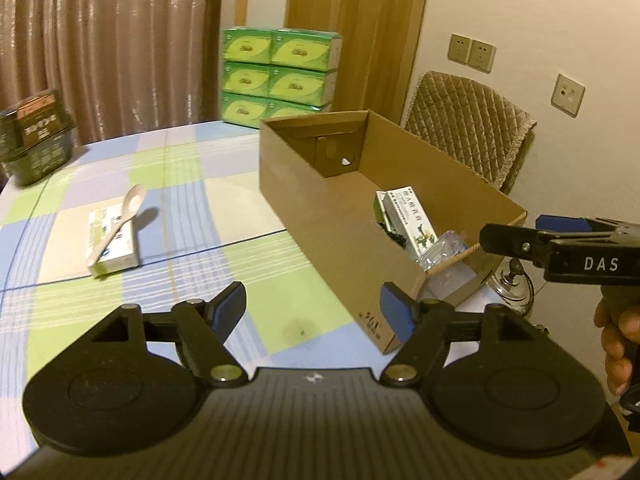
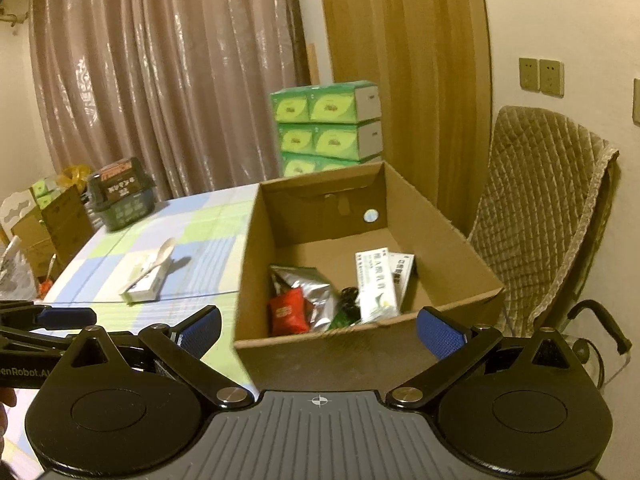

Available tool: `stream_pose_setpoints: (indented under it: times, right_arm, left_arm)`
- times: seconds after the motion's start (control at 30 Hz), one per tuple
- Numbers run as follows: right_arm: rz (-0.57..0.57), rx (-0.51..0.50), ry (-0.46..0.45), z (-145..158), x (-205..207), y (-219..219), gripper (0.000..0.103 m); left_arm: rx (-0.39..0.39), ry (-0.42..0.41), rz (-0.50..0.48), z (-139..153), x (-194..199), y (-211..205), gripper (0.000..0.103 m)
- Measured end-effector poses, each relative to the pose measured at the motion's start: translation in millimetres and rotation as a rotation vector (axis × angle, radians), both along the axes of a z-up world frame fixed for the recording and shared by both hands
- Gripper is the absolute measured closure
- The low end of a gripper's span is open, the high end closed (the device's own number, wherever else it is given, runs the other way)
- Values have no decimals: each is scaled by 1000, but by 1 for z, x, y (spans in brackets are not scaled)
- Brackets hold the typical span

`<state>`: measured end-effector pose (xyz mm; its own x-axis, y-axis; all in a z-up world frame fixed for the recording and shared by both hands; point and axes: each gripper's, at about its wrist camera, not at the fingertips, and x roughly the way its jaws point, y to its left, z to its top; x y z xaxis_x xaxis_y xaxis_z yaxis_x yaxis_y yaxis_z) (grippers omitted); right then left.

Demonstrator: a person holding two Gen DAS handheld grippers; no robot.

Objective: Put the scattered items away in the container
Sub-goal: 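Withdraw both tools from the box toward the spoon and medicine box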

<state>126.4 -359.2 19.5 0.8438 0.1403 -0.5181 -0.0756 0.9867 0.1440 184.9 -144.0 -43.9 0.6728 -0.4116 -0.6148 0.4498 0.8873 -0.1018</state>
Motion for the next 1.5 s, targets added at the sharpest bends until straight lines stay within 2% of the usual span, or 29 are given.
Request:
stream_pose_setpoints:
  times: [0.1, 0.2, 0.3, 0.43, 0.77, 1.1, 1.5]
  right_arm:
    - [13, -6, -10, 4, -9, 10, 2]
    - [34, -15, -20, 10, -16, 20, 2]
    - [59, -30, -32, 16, -21, 31, 2]
    - [94, -48, -47, 22, -25, 47, 2]
    - [212, -74, -62, 26, -15, 101, 2]
    - [305, -83, -38, 9, 29, 157, 2]
    - [297, -40, 63, -40, 124, 202, 2]
  left_arm:
    - [3, -5, 19, 3, -10, 12, 27]
    - [8, -9, 40, 6, -18, 25, 18]
    - [11, -5, 61, 8, -23, 40, 15]
    - [22, -16, 121, 10, -29, 66, 6]
    - [72, -33, 236, 19, -26, 132, 2]
    - [104, -32, 290, 10, 3, 178, 2]
    - [125, 2, 334, -40, 90, 214, 2]
